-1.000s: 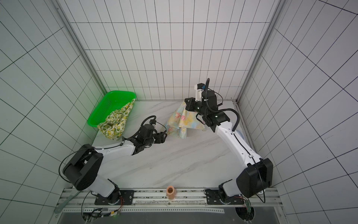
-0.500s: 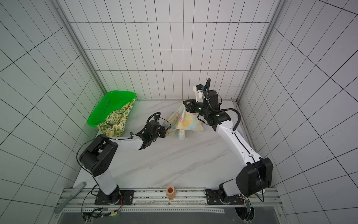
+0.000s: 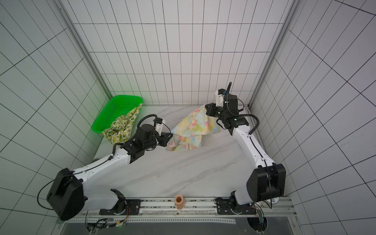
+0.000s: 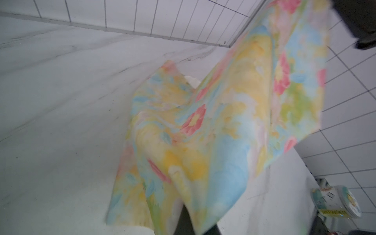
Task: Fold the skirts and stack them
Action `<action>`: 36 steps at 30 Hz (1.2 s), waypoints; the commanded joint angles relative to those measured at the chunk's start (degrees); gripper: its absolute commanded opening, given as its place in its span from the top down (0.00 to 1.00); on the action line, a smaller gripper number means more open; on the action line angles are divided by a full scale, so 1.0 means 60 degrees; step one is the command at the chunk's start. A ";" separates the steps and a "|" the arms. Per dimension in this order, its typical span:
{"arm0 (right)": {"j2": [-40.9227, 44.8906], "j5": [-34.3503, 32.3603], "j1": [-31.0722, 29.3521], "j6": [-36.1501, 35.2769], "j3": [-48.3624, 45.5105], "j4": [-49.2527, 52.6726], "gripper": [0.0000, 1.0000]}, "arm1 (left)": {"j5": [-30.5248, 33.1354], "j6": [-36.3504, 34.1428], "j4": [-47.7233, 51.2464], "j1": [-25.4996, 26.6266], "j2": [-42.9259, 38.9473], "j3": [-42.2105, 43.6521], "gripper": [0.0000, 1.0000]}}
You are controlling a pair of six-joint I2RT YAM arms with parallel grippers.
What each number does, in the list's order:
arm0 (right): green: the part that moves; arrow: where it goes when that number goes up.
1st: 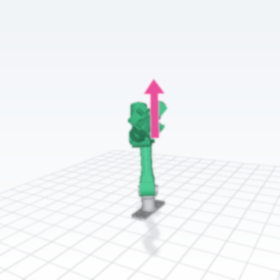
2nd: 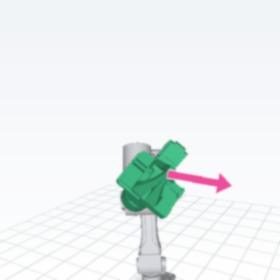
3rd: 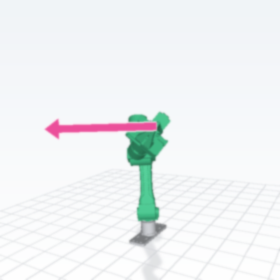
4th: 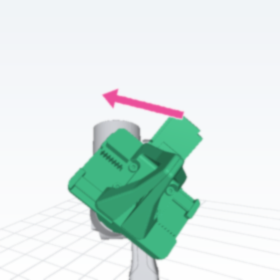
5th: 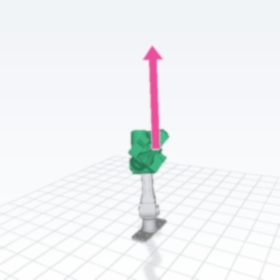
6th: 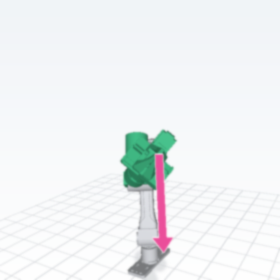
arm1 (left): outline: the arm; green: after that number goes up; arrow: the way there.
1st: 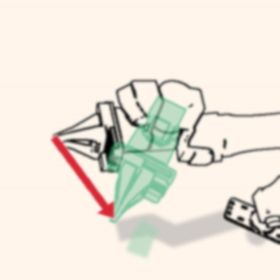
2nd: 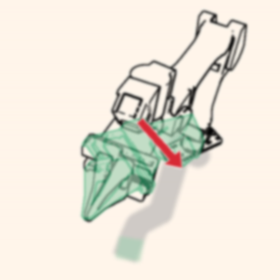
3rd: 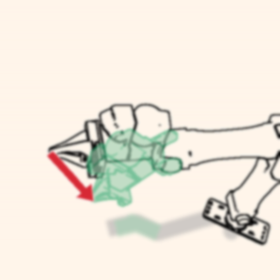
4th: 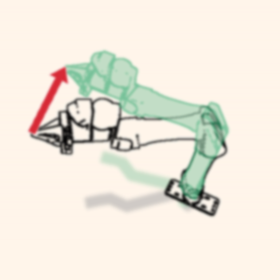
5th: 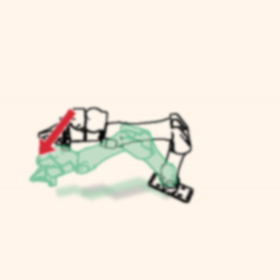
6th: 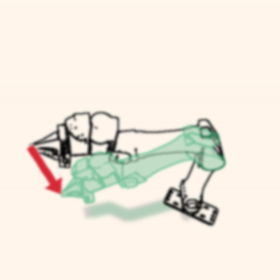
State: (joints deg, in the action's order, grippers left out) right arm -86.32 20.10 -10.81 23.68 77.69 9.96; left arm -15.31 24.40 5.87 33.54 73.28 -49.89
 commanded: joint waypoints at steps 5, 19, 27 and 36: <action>-0.1725 0.0017 0.0205 -0.0105 -0.0831 -0.0674 0.32 | -0.2915 0.0645 0.0477 -0.0737 0.0295 -0.0263 1.00; 0.0671 -0.2663 -0.2990 0.0206 -0.5095 -0.1518 0.38 | -0.4067 0.2706 -0.2157 -0.2374 0.3663 -0.0301 0.76; 0.2494 -0.2688 -0.4041 0.0753 -0.6913 -0.1448 0.38 | -0.2474 0.1579 0.0410 -0.2500 0.1351 0.0190 0.48; 0.1677 -0.2859 -0.5185 0.0876 -0.7444 -0.1928 0.44 | -0.0770 0.0831 0.3145 -0.1751 -0.0703 0.1539 0.49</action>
State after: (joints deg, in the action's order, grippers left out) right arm -74.06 4.54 -40.25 28.18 35.90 0.62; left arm -25.23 32.14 16.58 20.97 70.61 -43.38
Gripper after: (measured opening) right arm 0.569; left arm 0.514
